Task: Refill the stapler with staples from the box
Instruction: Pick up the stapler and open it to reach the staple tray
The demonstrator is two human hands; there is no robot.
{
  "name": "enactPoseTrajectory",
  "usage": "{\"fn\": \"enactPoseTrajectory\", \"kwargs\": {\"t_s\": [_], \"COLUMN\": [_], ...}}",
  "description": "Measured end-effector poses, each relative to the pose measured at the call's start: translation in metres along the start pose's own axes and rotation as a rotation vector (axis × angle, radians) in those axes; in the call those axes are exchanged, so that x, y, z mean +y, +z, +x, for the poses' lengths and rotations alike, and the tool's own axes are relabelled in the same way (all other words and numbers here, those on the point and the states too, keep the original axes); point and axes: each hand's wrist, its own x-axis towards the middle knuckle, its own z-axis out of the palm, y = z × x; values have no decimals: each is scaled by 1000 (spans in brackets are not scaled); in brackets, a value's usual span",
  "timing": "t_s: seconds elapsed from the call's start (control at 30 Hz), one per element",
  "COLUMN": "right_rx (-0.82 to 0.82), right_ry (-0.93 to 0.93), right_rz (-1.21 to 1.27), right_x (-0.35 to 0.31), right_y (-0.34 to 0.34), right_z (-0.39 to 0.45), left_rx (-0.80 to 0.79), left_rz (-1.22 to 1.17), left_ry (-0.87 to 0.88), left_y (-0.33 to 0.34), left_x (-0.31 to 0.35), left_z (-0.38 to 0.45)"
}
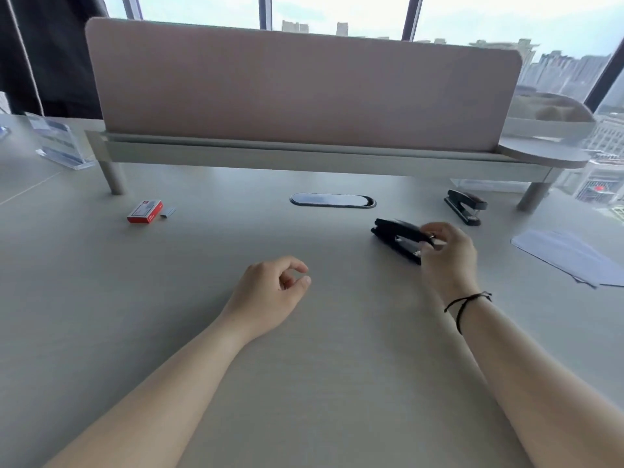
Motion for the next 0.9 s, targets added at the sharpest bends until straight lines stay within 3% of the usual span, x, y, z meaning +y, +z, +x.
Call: {"fn": "enactPoseTrajectory", "kwargs": {"t_s": [0.23,0.5,0.63,0.8,0.9], "right_rx": [-277,-456,-574,-652,-642], "right_ry": [-78,-116,-141,-78,-71], "right_rz": [49,106,185,313,263], "right_x": [-33,-50,-50,-44,-44], "right_y": [-14,-55,-76,-85,-81], "right_z": [-105,-185,-217,-225,-226], "left_rx": [61,-203,-336,-266,-247], "left_rz": [-168,-300,-228,-95,-43], "left_ry": [-100,-62,19,143,202], "left_y": [-10,-22,-28,-31,-33], "left_x": [6,26,38,47,49], "left_z": [-10,-61,-105,-134,-136]}}
